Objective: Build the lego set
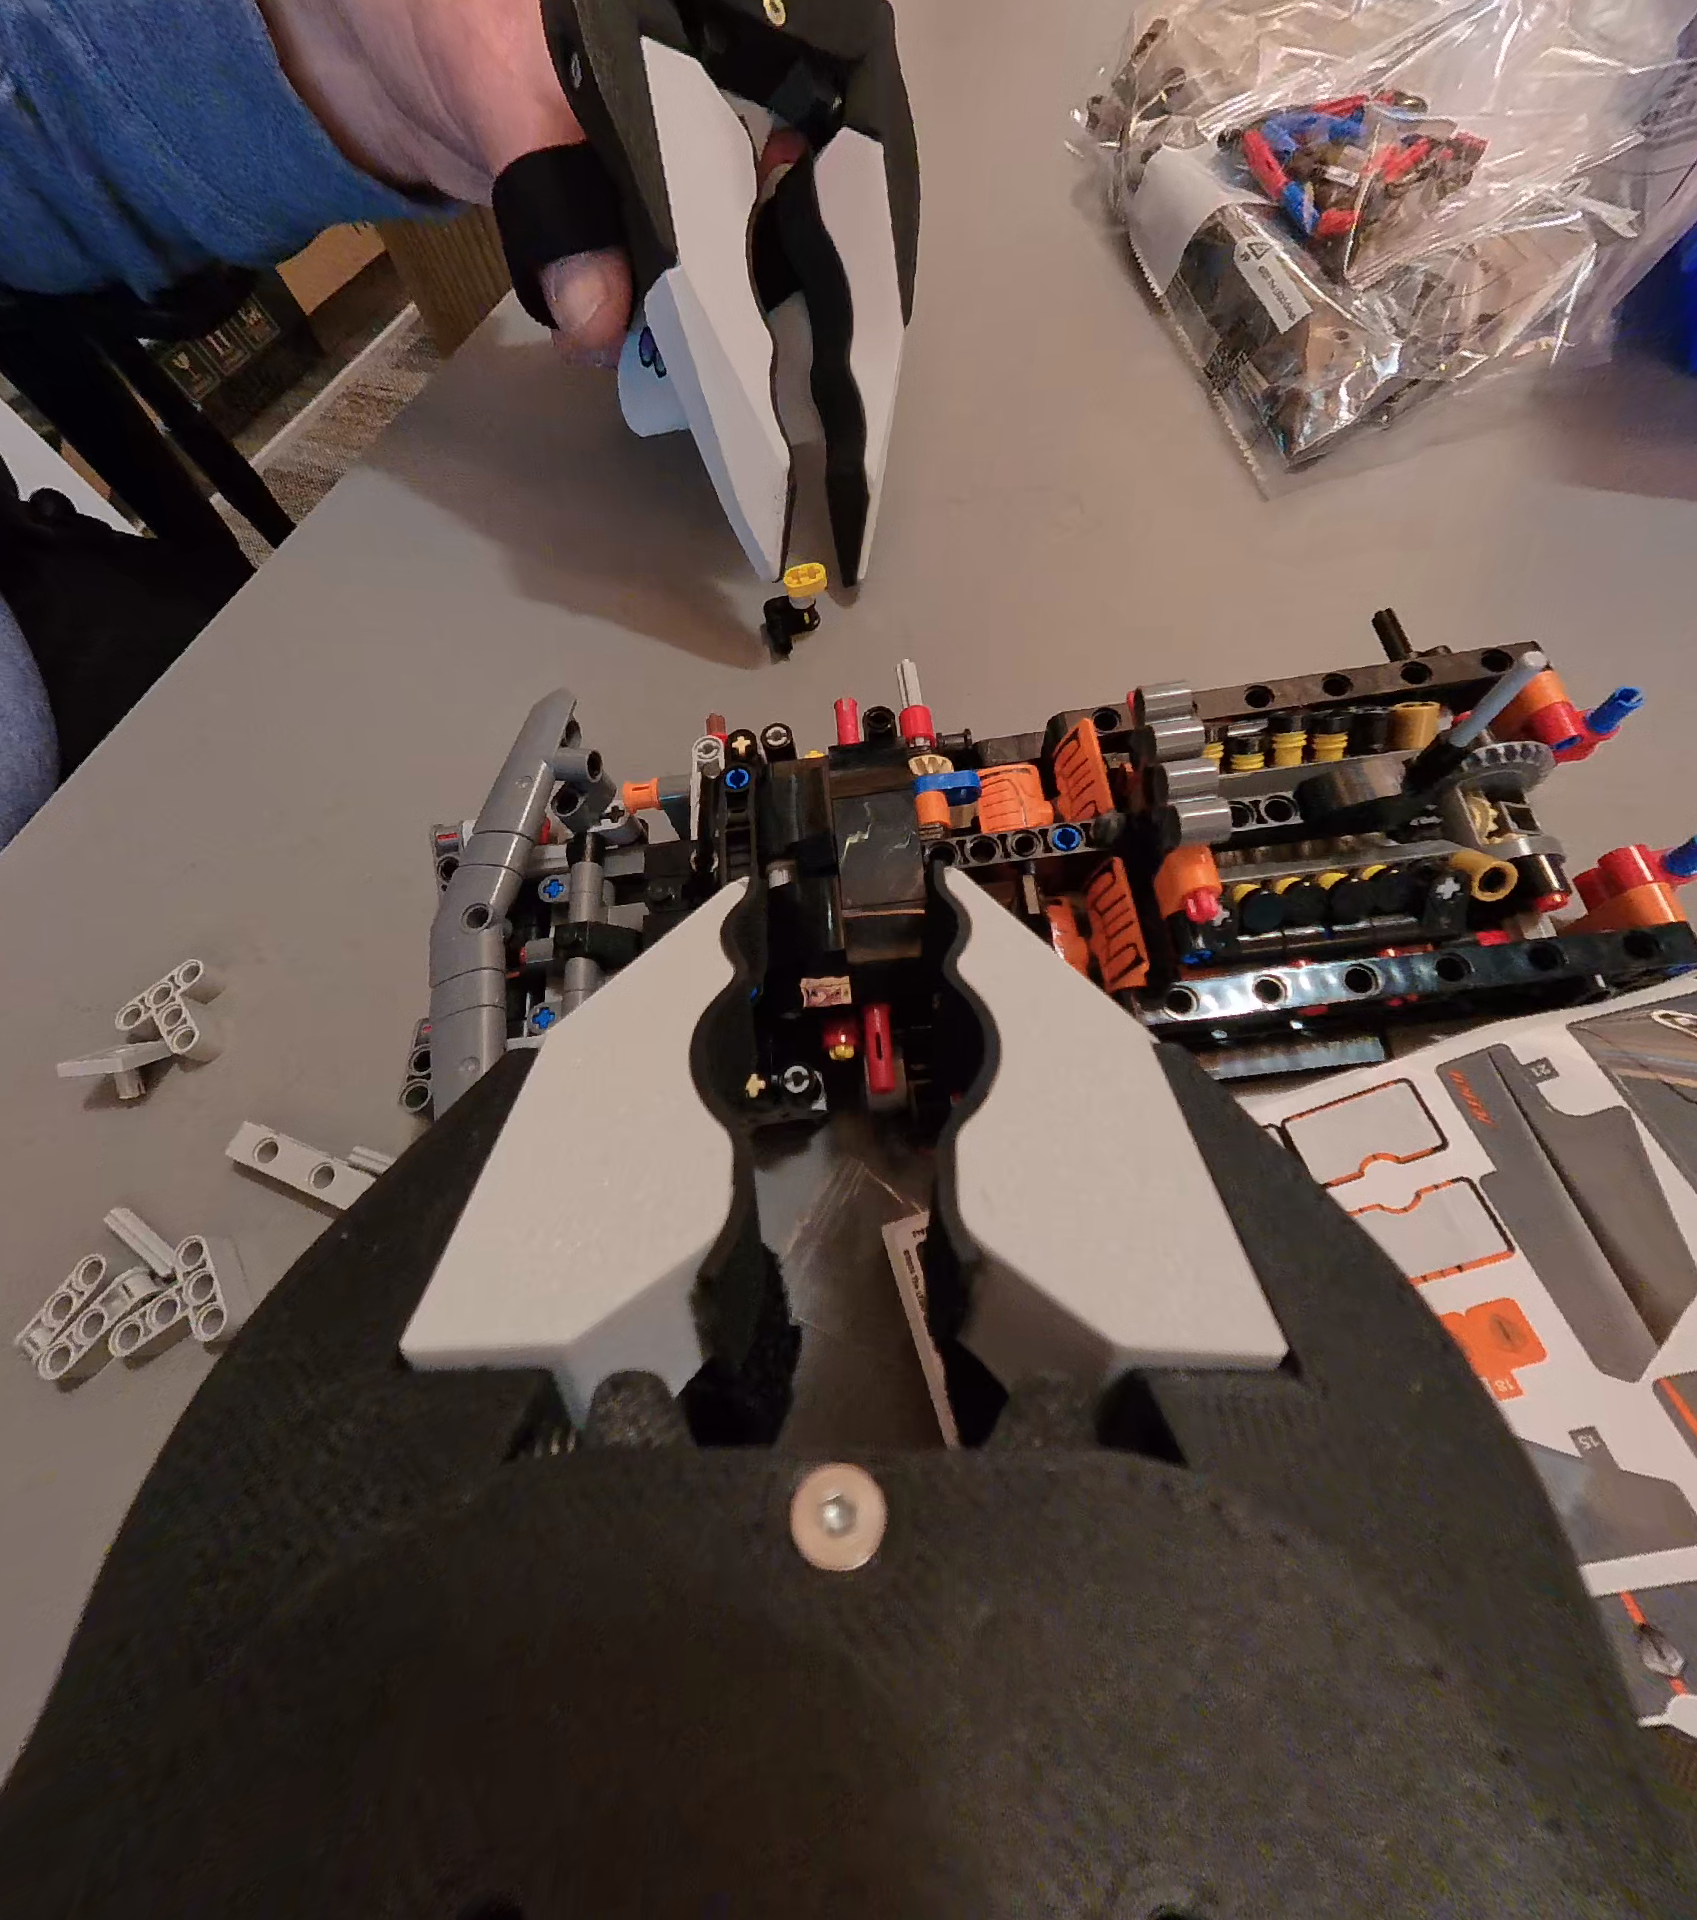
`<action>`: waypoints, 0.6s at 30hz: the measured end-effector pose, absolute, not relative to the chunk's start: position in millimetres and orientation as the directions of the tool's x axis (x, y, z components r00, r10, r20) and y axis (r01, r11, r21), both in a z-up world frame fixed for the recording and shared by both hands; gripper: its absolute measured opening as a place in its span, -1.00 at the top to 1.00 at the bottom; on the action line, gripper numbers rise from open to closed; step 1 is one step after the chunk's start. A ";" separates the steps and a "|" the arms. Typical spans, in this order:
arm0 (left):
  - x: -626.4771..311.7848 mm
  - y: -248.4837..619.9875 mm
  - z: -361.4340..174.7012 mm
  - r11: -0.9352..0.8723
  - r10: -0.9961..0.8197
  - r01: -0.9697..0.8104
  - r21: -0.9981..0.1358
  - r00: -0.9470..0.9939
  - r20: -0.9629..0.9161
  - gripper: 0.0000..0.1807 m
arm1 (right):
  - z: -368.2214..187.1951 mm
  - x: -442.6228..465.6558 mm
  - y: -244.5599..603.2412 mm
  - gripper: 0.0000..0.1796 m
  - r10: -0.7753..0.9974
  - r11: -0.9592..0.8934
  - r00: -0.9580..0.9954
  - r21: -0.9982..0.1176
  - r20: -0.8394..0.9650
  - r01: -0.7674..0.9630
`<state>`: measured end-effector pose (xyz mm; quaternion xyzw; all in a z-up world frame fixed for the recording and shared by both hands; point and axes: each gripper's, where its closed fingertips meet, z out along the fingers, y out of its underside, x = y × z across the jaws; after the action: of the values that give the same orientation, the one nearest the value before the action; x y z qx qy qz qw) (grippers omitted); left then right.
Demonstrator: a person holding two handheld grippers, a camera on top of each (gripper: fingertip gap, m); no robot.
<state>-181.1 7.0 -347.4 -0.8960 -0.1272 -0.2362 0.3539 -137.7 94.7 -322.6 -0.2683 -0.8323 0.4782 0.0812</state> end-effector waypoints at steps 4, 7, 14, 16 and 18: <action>-181.9 7.9 -348.8 -0.719 0.070 0.393 -0.573 0.861 0.504 0.80 | -322.4 -137.6 94.6 0.69 0.524 0.398 -0.843 -0.840 -0.122 0.369; -181.3 9.6 -349.1 -0.719 0.064 0.387 -0.577 0.864 0.499 0.84 | -322.4 -137.6 94.6 0.69 0.524 0.398 -0.843 -0.840 -0.122 0.369; -183.7 12.5 -344.4 -0.692 0.047 0.368 -0.621 0.881 0.471 0.97 | -322.2 -137.6 94.6 0.69 0.523 0.398 -0.843 -0.840 -0.123 0.369; -184.7 11.3 -342.0 -0.686 0.044 0.362 -0.632 0.886 0.461 0.98 | -322.1 -137.6 94.6 0.69 0.523 0.398 -0.843 -0.840 -0.123 0.369; -183.8 10.5 -338.8 -0.679 0.026 0.347 -0.648 0.892 0.451 1.00 | -322.0 -137.6 94.6 0.69 0.523 0.397 -0.843 -0.840 -0.124 0.370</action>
<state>-183.8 10.5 -338.8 -0.8924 -0.1044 -0.2072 0.3870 -137.6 94.6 -322.0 -0.2682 -0.8320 0.4790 0.0801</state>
